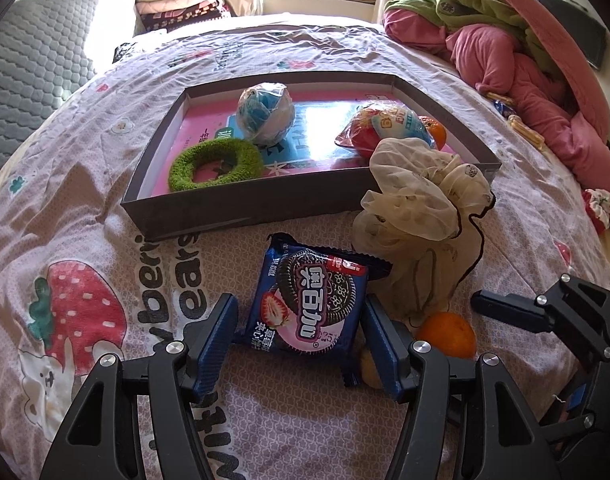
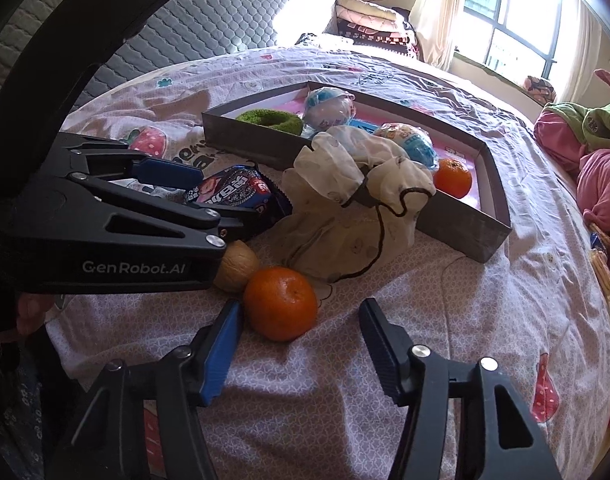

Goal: Organize objects
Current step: 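Close left tool on the snack packet while right tool closes on the orange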

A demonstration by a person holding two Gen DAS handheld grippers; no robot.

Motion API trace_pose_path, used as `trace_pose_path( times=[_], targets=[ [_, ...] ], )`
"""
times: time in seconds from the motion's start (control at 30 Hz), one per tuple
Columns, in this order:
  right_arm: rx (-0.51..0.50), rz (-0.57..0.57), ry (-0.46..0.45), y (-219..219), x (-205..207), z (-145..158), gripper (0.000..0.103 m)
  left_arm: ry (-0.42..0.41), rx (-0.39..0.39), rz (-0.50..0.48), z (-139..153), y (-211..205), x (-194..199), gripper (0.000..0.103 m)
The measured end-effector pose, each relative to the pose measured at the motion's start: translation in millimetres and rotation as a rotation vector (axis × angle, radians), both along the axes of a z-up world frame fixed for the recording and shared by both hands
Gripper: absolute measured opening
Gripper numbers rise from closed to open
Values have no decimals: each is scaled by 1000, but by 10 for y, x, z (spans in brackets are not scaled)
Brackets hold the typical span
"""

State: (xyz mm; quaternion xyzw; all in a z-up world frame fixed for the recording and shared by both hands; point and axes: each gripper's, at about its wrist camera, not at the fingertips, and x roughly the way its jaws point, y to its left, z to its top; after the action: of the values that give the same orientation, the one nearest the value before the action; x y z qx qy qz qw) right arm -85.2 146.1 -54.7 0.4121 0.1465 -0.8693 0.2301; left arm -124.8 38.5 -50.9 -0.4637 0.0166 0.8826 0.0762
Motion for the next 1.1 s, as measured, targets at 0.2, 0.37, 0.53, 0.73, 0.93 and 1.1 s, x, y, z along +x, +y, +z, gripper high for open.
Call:
trace_pose_path(
  times=[0.2, 0.37, 0.53, 0.73, 0.93, 1.1],
  targets=[
    [3, 17, -5, -50, -1, -34, 48, -11, 10, 6, -56, -7, -49, 65],
    [12, 42, 2, -89, 22, -48, 38, -12, 20, 12, -87, -15, -85, 65],
    [2, 46, -1, -75, 23, -34, 38, -3, 29, 15, -101, -16, -97, 65],
    [-4, 48, -3, -63, 32, -15, 38, 12, 38, 19, -88, -43, -79, 55],
    [-19, 41, -2, -32, 27, 12, 38, 0, 79, 28, -60, -108, -69, 53],
    [-39, 34, 6, -2, 37, 46, 38, 8, 84, 37, -15, -141, -26, 53]
  ],
)
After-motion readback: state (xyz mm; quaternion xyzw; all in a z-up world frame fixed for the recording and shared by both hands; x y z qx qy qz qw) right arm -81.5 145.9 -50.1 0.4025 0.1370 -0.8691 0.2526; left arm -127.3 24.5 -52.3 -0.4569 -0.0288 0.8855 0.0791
